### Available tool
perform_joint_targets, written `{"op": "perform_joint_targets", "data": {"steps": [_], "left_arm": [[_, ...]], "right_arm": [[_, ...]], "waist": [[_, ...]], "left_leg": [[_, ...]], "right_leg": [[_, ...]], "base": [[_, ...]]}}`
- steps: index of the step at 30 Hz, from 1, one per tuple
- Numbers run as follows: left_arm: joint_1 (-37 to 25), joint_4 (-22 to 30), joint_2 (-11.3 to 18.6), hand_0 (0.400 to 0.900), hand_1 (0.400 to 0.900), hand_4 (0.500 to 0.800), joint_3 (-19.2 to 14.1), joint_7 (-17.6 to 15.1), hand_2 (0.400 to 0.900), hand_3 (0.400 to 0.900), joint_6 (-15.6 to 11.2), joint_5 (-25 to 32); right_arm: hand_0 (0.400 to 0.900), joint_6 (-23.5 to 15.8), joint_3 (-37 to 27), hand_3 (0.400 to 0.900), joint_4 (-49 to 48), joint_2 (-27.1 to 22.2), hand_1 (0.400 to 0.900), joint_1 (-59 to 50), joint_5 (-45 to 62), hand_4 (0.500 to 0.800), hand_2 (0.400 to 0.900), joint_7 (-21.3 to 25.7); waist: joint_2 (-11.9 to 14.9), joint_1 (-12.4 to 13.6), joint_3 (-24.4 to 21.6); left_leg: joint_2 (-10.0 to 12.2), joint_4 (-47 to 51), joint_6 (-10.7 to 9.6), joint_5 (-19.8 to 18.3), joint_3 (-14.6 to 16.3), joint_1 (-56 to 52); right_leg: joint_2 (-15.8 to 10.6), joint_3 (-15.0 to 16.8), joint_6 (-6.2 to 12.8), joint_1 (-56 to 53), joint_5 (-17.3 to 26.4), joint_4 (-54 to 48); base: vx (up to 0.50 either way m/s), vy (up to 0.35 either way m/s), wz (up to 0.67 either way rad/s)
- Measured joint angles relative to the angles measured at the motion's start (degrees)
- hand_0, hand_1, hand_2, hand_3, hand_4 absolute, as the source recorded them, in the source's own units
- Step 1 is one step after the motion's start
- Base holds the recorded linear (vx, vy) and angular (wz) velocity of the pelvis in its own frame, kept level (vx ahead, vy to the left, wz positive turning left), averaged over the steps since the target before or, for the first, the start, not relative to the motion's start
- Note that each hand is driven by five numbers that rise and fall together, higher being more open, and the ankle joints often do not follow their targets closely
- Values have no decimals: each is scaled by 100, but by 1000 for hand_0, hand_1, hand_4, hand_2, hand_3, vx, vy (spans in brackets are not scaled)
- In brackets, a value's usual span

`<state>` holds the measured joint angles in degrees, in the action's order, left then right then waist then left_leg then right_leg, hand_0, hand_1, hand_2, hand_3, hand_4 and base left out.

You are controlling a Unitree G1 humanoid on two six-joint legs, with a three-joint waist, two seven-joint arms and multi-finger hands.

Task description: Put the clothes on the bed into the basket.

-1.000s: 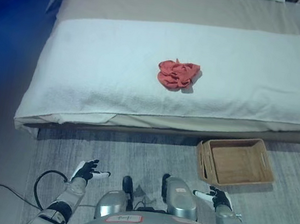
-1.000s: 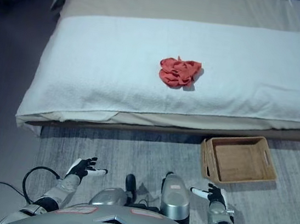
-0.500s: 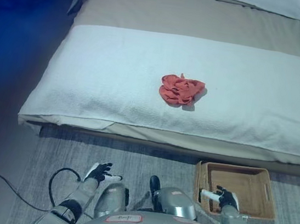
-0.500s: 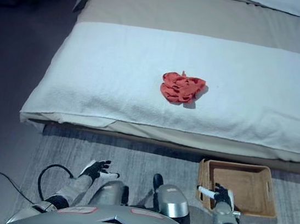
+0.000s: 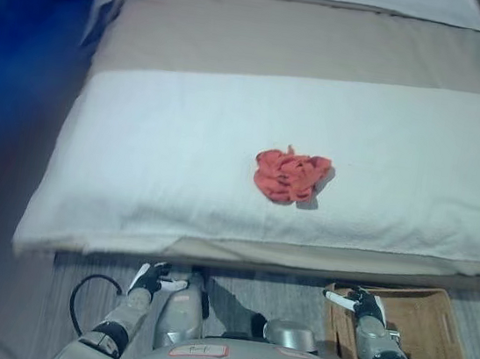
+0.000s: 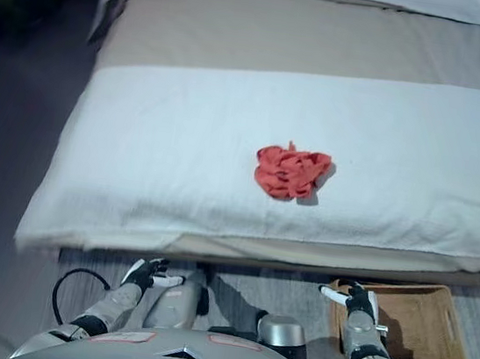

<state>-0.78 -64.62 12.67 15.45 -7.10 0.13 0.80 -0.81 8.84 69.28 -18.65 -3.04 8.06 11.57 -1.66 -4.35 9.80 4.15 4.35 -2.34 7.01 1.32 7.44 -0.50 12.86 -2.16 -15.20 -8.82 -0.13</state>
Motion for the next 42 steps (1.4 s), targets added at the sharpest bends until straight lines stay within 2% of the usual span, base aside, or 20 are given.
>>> {"op": "perform_joint_targets", "data": {"steps": [1, 2, 4, 5, 6, 7, 8, 9, 10, 11, 12, 14, 15, 16, 18, 21, 24, 26, 32, 42], "left_arm": [[-19, -48, 47, 900, 900, 800, 24, -5, 900, 900, -2, -1], [-9, -69, 113, 900, 900, 800, 62, -9, 900, 900, 3, -3], [-122, -31, 306, 900, 900, 800, 170, -37, 900, 900, -1, -22], [-229, -32, 380, 900, 900, 800, 263, -46, 900, 900, -9, -59], [-340, -29, 401, 900, 900, 800, 301, -77, 900, 900, -15, -69], [-460, -28, 420, 900, 900, 800, 363, -113, 900, 900, -19, -78], [-571, -17, 447, 900, 900, 800, 362, -124, 900, 900, -23, -101], [-697, 8, 475, 900, 900, 800, 388, -173, 900, 900, -22, -102], [-817, 23, 455, 900, 900, 800, 388, -226, 900, 900, -18, -100], [-873, -15, 464, 900, 900, 800, 406, -296, 900, 900, -16, -99], [-884, -27, 428, 900, 900, 800, 370, -325, 900, 900, -9, -96], [-934, -47, 434, 900, 900, 800, 324, -388, 900, 900, 6, -93], [-898, -50, 426, 900, 900, 800, 332, -364, 900, 900, -5, -95], [-913, -11, 399, 900, 900, 800, 323, -355, 900, 900, -34, -96], [-710, 144, 319, 900, 900, 800, 312, -365, 900, 900, -56, -96], [-509, 209, 304, 900, 900, 800, 311, -361, 900, 900, -42, -95], [-397, 167, 274, 900, 900, 800, 312, -366, 900, 900, -14, -86], [-385, 98, 268, 900, 900, 800, 309, -406, 900, 900, 6, -25], [-327, -14, 259, 900, 900, 800, 352, -561, 900, 900, -26, 69], [-823, 42, 254, 900, 900, 800, 435, -586, 900, 900, -21, 243]], "right_arm": [[900, 45, 112, 900, -181, -13, 900, 90, -10, 800, 900, -31], [900, 48, 215, 900, -392, -9, 900, 191, -84, 800, 900, -74], [900, 45, 641, 900, -728, -22, 900, 283, -300, 800, 900, -104], [900, 48, 848, 900, -939, -84, 900, 227, -510, 800, 900, -130], [900, 45, 983, 900, -1034, -124, 900, 117, -669, 800, 900, -161], [900, 41, 1159, 900, -1090, -167, 900, -111, -866, 800, 900, -195], [900, 0, 1242, 900, -1146, -169, 900, -341, -1019, 800, 900, -200], [900, 34, 1468, 900, -1186, -231, 900, -594, -1173, 800, 900, -199], [900, 29, 1628, 900, -1309, -290, 900, -988, -1392, 800, 900, -186], [900, 46, 1994, 900, -1357, -409, 900, -1346, -1564, 800, 900, -176], [900, -13, 2195, 900, -1401, -451, 900, -1724, -1775, 800, 900, -189], [900, -70, 2295, 900, -1678, -451, 900, -2331, -2006, 800, 900, -171], [900, -83, 2310, 900, -1834, -490, 900, -2446, -2017, 800, 900, -160], [900, -75, 2312, 900, -1950, -545, 900, -2447, -2026, 800, 900, -153], [900, -47, 2361, 900, -2023, -637, 900, -2350, -2088, 800, 900, -165], [900, -55, 2333, 900, -2309, -782, 900, -2327, -2207, 800, 900, -44], [900, 55, 2338, 900, -2096, -858, 900, -2350, -2238, 800, 900, 25], [900, 86, 2361, 900, -1859, -891, 900, -2574, -2244, 800, 900, 124], [900, 183, 2449, 900, -1018, -877, 900, -3213, -2239, 800, 900, 339], [900, 276, 2459, 900, -153, -785, 900, -3474, -2478, 800, 900, 371]], "waist": [[8, -22, -16], [24, -11, -44], [315, -30, -154], [377, -18, -125], [367, -19, -115], [326, -26, -78], [284, -15, -47], [234, -23, -1], [174, 15, 75], [105, 25, 137], [51, 161, 152], [49, 279, 164], [118, 303, 183], [215, 273, 240], [239, 321, 199], [222, 282, 166], [92, 293, 196], [-94, 331, 287], [-411, 409, 412], [-531, 448, 380]], "left_leg": [[-75, 56, 239, 181, 59, -216], [-22, 40, 361, 434, 106, -365], [-347, 32, 568, 127, 195, -624], [-481, 28, 753, 92, 140, -711], [-532, 28, 752, 96, 102, -761], [-578, 27, 897, 60, 44, -835], [-586, 25, 924, 35, -15, -874], [-589, 27, 1105, -77, -65, -876], [-576, 27, 1052, 5, -127, -848], [-514, 28, 1023, -94, -59, -847], [-452, 30, 988, -138, 46, -806], [-400, 29, 883, -157, 92, -603], [-444, 40, 619, -73, -44, -561], [-495, 56, 409, -36, -206, -620], [-364, 94, 262, -143, -381, -622], [-242, 86, 246, -161, -580, -181], [-146, 28, 173, -41, -646, 198], [-139, 25, 35, 184, -745, 487], [-228, 26, -28, 323, -701, 767], [-239, 30, -46, 334, -601, 664]], "right_leg": [[26, -131, 254, 203, -51, 705], [-13, -277, 503, 639, -279, 1702], [-182, -357, 720, 1214, -204, 3131], [-274, -372, 782, 1567, -229, 3922], [-281, -416, 783, 1729, -230, 4238], [-330, -576, 753, 1917, -245, 4431], [-324, -644, 770, 2095, -233, 4462], [-407, -837, 738, 2258, -252, 4182], [-475, -928, 738, 2426, -251, 3646], [-582, -1225, 759, 2382, -232, 2743], [-554, -1274, 828, 2259, -129, 1543], [-489, -1292, 1019, 1908, 584, -91], [-470, -1136, 1096, 1529, 980, -538], [-482, -1120, 987, 1406, 1294, -479], [-340, -1411, 789, 1246, 1225, -488], [-223, -1847, 600, 1545, 1216, -487], [-164, -2205, 536, 1790, 1237, -477], [-137, -2267, 529, 2026, 1237, -481], [-212, -2205, 536, 2329, 1242, -484], [-258, -2104, 544, 2263, 1245, -484]], "base": [[332, 233, -18], [268, 212, -7], [253, 205, 4], [156, 130, 15], [173, 130, 16], [264, 157, 23], [280, 97, 12], [268, 21, 1], [252, -23, -7], [258, -54, -1], [231, -66, 17], [250, -75, 62], [266, -98, 97], [225, -123, 108], [127, -165, 114], [68, -152, 70], [-25, -102, 21], [19, -51, 0], [48, -10, -6], [68, 16, -11]]}}
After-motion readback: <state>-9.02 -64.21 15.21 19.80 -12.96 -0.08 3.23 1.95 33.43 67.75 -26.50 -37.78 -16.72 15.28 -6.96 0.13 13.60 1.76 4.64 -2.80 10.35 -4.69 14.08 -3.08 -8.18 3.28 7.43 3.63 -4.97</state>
